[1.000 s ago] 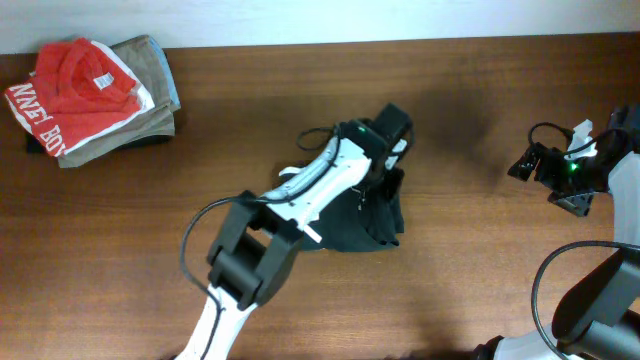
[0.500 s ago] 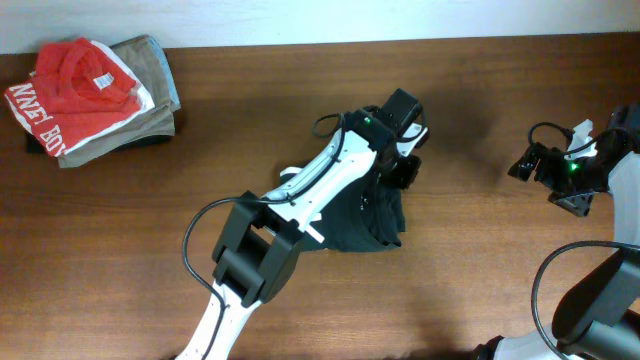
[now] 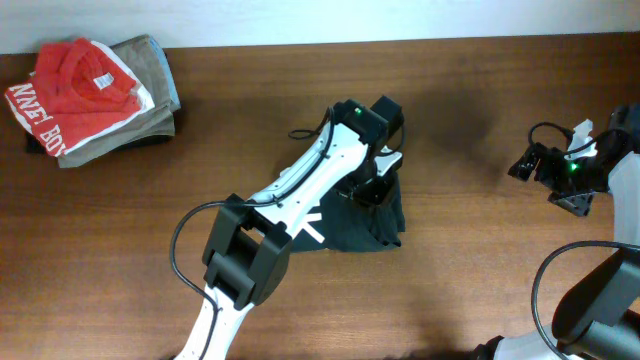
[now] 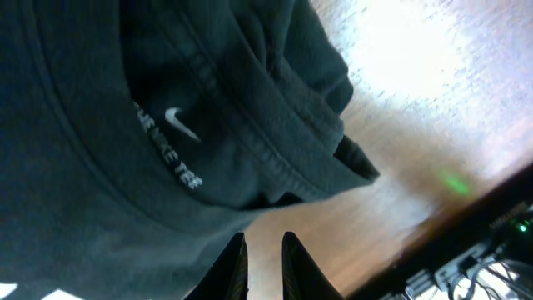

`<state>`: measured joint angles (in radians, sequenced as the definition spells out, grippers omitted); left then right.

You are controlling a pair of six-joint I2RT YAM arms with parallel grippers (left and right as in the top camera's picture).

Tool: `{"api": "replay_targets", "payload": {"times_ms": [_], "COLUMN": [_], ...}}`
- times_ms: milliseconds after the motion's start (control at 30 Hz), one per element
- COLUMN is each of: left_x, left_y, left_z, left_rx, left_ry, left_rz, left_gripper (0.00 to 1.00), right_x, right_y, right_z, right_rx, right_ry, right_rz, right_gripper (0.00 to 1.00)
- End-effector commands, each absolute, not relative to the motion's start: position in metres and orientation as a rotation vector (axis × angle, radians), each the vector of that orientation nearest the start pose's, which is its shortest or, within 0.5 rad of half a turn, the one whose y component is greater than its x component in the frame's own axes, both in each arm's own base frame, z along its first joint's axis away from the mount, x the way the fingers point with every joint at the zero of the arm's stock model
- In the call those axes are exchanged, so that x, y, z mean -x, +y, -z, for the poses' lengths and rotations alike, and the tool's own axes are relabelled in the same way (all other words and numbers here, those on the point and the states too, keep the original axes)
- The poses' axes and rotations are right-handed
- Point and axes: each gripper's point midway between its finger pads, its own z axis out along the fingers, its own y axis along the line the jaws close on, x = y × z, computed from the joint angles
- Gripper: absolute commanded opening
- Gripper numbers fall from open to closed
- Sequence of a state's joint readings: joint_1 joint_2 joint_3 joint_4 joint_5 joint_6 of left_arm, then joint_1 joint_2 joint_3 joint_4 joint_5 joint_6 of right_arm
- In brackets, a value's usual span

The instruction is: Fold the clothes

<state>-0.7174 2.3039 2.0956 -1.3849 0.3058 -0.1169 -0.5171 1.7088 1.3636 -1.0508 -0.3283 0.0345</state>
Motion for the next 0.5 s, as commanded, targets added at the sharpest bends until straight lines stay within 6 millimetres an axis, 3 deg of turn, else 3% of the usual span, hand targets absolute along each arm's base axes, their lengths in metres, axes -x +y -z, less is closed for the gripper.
{"api": "replay_targets", "payload": {"times_ms": [0,267,333,467], "left_x": [-0.297,-0.304,-0.313,-0.33], "left_y": [-0.342,-0.351,-0.361,-0.394], "left_z": [-0.079,-0.038,-0.035,-0.048], "left_rx": [-0.972,-0.854,-0.853,-0.869], "left_ry": [3.058,3.047,2.988,2.834], "left_rz": [0.444,0.481,0.516,0.702], "left_gripper": [0.15,0.17,0.19,0.28], "right_x": [-0.332,-0.332,-0.332,-0.332], "right_y": [-0.128,-0.128,-0.128,-0.128], "right_z": [-0.122,-0.122,-0.122,-0.122], "right_rx": [-0.744,-0.745,-0.744,-0.744], "right_ry": [2.755,2.755,2.755,2.755], "right_rz": [-0.376,-0.376,-0.375,-0.375], "right_gripper": [0.99,0.99,0.99,0.99]}}
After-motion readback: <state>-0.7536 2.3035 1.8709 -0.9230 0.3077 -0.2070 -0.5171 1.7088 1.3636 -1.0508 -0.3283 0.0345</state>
